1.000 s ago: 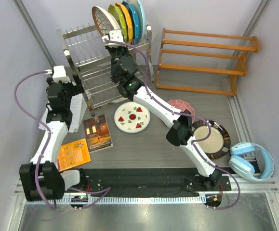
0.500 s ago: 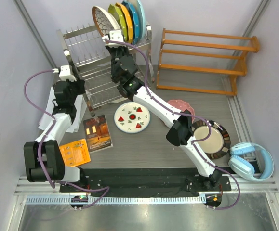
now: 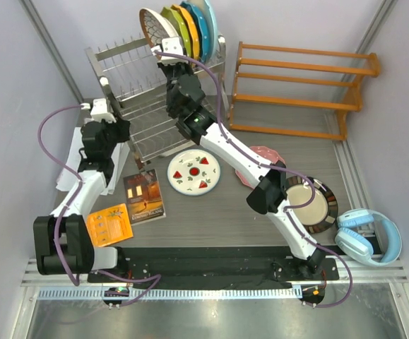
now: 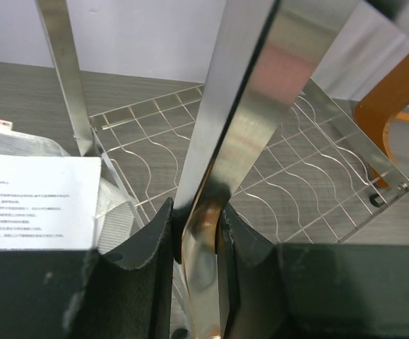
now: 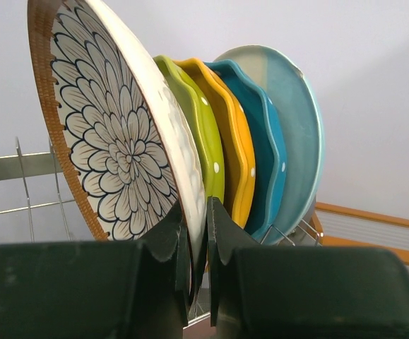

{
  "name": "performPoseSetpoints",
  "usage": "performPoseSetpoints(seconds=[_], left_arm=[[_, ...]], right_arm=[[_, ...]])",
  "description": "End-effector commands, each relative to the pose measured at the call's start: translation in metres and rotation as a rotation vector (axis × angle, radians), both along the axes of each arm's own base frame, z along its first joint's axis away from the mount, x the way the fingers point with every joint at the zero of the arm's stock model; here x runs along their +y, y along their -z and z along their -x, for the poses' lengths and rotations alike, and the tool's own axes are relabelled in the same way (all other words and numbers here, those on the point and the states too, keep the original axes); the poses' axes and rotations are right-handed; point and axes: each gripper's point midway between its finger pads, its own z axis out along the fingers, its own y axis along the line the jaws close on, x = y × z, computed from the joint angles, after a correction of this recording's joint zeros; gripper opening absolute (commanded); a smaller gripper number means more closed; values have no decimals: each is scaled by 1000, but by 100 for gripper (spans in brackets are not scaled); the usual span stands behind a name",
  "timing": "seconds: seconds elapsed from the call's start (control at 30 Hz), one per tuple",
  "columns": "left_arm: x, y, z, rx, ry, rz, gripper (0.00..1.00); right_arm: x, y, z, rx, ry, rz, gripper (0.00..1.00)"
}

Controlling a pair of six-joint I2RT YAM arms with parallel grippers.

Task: Load the plates into the dish rack

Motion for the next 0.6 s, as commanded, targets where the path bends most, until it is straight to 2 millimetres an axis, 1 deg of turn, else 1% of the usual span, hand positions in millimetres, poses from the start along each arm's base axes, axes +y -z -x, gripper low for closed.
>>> performPoseSetpoints(seconds=[0.0,0.13,0.17,0.27,0.3,0.37,0.4,0.5,0.53,0.57], left_arm=[[-43,-51,13,-135,134,71,0],[-53,-52,21,-124,154,89,0],[-55,-55,24,-129,161,92,0],[-65,-57,31,-125,186,100,0],[-72,-57,34,-122,204,101,0],[-79,-57,37,-123,223,101,0],[-81,-57,38,-122,231,100,0],[-86,-55,38,-117,243,100,0],[-86,-54,38,-115,244,99,1],[-88,-53,38,-114,251,92,7]], right_arm=[[-80,-102,33,-162,80,-173,1],[-83,-101,30,-164,85,-170,1],[-83,-102,30,-165,85,-170,1],[-88,-100,25,-161,102,-169,1],[-89,-99,24,-162,104,-167,1],[-89,-98,22,-164,106,-161,1],[-90,-100,23,-172,108,-161,1],[-85,-97,21,-172,100,-153,1],[-83,-94,20,-169,97,-150,1],[-82,-93,18,-167,97,-146,1]])
